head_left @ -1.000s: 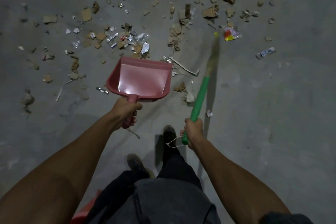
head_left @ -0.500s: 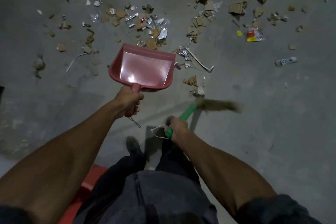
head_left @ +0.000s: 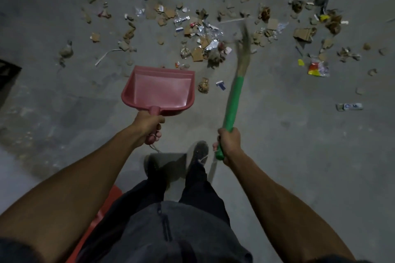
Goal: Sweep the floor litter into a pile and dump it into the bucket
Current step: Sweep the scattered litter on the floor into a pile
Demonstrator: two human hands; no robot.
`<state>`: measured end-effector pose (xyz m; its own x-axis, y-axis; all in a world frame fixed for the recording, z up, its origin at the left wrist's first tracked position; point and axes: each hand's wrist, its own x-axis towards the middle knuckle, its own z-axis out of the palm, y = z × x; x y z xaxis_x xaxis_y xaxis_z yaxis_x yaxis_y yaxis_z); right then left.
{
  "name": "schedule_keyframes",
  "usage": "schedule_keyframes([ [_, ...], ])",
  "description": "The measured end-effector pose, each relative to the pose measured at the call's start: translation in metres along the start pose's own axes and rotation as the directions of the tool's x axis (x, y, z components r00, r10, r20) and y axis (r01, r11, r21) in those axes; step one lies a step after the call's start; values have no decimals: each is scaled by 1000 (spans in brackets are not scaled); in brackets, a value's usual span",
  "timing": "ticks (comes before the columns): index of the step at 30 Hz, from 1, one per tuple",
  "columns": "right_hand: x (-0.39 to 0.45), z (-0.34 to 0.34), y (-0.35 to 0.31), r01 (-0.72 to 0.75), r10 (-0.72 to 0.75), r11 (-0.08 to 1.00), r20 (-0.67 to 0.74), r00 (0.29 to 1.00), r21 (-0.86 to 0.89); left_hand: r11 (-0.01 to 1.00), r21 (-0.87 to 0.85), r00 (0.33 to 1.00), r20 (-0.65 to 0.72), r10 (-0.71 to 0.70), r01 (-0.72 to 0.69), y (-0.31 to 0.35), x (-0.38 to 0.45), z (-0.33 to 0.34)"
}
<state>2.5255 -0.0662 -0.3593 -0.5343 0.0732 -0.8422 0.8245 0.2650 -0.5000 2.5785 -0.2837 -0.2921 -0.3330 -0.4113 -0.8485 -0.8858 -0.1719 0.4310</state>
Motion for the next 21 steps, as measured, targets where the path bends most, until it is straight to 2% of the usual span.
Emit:
schedule_keyframes([
  [5,-40,15,40,-159,161,986,-43,986,58,997,-72,999,-31,-28,26,-16,-6,-15],
  [8,-43,30,36,-238,239,968,-2,971,77,990,-132,997,-62,-49,40,-24,-7,-25],
  [10,-33,47,24,-260,259,965,56,964,18,984,-173,994,-87,-69,53,-30,-8,-33],
  [12,-16,64,7,-240,251,966,122,960,-97,977,-206,990,-108,-85,61,-36,-7,-40],
  [16,14,80,-58,-84,134,958,168,977,-275,962,-264,985,-137,-107,68,-52,-5,-53],
  [18,19,79,-85,-28,82,956,173,981,-293,954,-292,983,-138,-121,76,-59,-5,-59],
  [21,7,81,-100,22,18,977,186,982,-211,945,-318,983,-132,-129,81,-69,-4,-67],
])
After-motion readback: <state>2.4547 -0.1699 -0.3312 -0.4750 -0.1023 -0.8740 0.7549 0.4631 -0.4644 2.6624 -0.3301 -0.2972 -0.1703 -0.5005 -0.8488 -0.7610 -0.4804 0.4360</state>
